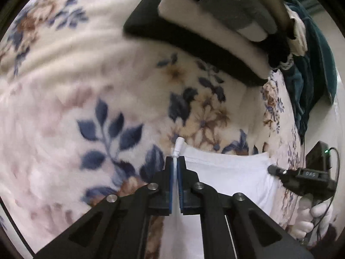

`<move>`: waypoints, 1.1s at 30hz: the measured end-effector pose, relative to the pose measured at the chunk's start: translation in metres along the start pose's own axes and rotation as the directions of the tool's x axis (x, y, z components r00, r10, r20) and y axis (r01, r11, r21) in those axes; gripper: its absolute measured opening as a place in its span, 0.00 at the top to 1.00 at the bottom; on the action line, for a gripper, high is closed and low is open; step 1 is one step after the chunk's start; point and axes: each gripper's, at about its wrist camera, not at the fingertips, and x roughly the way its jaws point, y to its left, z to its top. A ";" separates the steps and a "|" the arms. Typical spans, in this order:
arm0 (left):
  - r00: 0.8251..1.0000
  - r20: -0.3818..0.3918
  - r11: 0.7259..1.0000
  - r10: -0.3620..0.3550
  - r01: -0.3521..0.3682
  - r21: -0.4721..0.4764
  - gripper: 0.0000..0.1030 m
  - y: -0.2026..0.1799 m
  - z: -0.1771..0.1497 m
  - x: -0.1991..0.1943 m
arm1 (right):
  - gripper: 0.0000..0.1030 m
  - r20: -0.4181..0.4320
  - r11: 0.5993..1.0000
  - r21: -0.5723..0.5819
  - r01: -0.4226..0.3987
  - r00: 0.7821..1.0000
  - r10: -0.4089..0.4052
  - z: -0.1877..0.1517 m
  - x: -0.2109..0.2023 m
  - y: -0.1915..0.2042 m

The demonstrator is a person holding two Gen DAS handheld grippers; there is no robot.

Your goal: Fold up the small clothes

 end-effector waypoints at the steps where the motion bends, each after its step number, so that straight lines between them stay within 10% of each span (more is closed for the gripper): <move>1: 1.000 -0.004 1.000 0.003 -0.003 -0.010 0.97 0.003 0.002 0.002 | 0.98 0.023 1.000 -0.011 0.006 1.000 -0.006 -0.001 -0.004 0.003; 5: 0.998 -0.066 0.998 0.000 -0.004 -0.068 0.91 0.018 0.004 0.010 | 0.98 0.027 0.995 -0.078 0.063 0.998 -0.061 0.000 -0.001 0.019; 8: 0.997 -0.067 0.992 -0.047 0.039 -0.124 0.51 0.028 -0.008 -0.001 | 0.91 -0.028 0.992 -0.097 0.081 0.996 -0.084 0.000 0.001 0.021; 11: 0.991 -0.066 0.980 -0.113 0.100 -0.175 0.45 0.035 -0.033 -0.011 | 0.46 -0.019 0.993 -0.106 0.042 0.999 -0.045 -0.012 -0.016 0.016; 12: 0.990 -0.081 0.979 -0.114 0.098 -0.178 0.46 0.036 -0.044 -0.013 | 0.46 -0.018 0.995 -0.098 0.032 0.999 -0.034 -0.018 -0.021 0.011; 17: 0.988 -0.105 0.982 -0.117 0.099 -0.160 0.48 0.029 -0.088 -0.010 | 0.46 -0.130 0.999 -0.023 -0.025 0.991 0.022 -0.055 -0.020 -0.026; 18: 0.988 -0.100 0.981 -0.121 0.103 -0.165 0.53 0.028 -0.092 -0.009 | 0.46 -0.144 0.999 -0.019 -0.032 0.989 0.029 -0.063 -0.016 -0.032; 19: 0.988 -0.093 0.980 -0.126 0.109 -0.169 0.81 0.025 -0.095 -0.009 | 0.46 -0.156 0.998 -0.012 -0.055 0.986 0.053 -0.070 -0.012 -0.037; 21: 0.988 -0.085 0.980 -0.129 0.113 -0.166 0.92 0.022 -0.099 -0.008 | 0.51 -0.164 0.995 0.010 -0.096 0.982 0.096 -0.080 -0.007 -0.043; 22: 0.991 -0.072 0.983 -0.111 0.099 -0.156 0.93 0.019 -0.099 -0.009 | 0.72 -0.160 0.994 0.009 -0.111 0.981 0.111 -0.084 -0.005 -0.043; 23: 0.993 -0.065 0.984 -0.101 0.090 -0.152 0.93 0.019 -0.098 -0.011 | 0.86 -0.154 0.995 -0.004 -0.101 0.983 0.099 -0.088 -0.003 -0.042; 28: 0.997 -0.073 0.987 -0.019 0.007 -0.159 0.94 0.037 -0.092 -0.014 | 0.92 -0.090 0.999 -0.037 -0.018 0.996 0.015 -0.092 -0.003 -0.036; 33: 0.979 -0.073 0.951 -0.190 0.166 -0.262 0.69 0.058 -0.102 -0.034 | 0.90 -0.141 0.997 -0.068 -0.028 0.990 0.018 -0.088 -0.001 -0.026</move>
